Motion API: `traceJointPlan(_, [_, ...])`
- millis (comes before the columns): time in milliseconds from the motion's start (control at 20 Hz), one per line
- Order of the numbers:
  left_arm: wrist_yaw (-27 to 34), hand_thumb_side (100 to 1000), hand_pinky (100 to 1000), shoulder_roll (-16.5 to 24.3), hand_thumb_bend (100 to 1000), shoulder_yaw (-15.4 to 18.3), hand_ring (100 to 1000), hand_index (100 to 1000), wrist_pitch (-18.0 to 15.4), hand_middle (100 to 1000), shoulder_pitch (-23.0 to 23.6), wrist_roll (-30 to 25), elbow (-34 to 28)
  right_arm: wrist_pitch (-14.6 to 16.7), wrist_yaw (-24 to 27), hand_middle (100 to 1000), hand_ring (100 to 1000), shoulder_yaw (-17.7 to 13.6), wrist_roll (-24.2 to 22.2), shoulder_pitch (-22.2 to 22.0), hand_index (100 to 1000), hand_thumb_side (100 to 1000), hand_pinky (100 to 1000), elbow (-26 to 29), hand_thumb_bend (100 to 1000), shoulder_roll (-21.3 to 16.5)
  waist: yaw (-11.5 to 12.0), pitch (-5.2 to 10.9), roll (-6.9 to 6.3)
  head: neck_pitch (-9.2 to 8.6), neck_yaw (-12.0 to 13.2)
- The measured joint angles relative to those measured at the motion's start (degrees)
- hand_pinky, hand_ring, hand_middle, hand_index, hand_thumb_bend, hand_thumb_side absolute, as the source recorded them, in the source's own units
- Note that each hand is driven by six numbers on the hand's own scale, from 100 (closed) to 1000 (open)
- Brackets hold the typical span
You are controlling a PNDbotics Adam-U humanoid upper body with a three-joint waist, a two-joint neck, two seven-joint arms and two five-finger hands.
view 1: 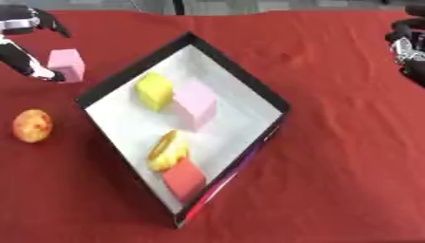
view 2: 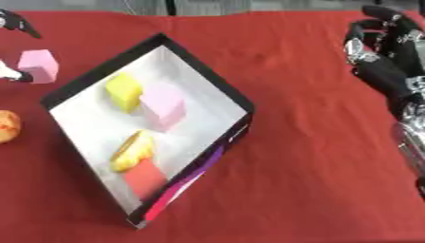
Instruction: Pick up objects on the table and place them in the box.
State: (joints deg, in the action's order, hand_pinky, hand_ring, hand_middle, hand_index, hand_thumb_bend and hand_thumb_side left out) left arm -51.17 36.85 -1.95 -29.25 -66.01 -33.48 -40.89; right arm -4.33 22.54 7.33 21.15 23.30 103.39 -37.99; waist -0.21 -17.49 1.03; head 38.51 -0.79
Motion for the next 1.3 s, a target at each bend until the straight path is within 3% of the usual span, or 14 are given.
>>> traceJointPlan(550, [-1.22,304,911,-0.02,565,1.88,905,883,2.94,825,-0.15,-0.2,1.65,-0.07,0.0,660,714,0.5,-0.35,1.19,810,158,957,-0.01,114,0.5,-0.89,-1.32,-0.2,-1.12,0.46])
traceJointPlan(950, [-3.35,237,909,-0.02,584,2.76,908,883,3.88,827,-0.42,2.7,1.72,-0.29,-0.08,660,714,0.79,-0.61,1.48,810,163,958,-0.12,112,1.04,-1.47,-2.03,-0.22,-1.41,1.23])
traceJointPlan(1300, [-5.65,211,910,-0.41,486,3.77,907,873,5.16,827,-0.61,4.05,2.46,-0.35,-0.3,661,715,0.9,-0.87,1.74,811,188,960,-0.38,100,1.5,-2.03,-2.59,-0.35,-1.88,1.73])
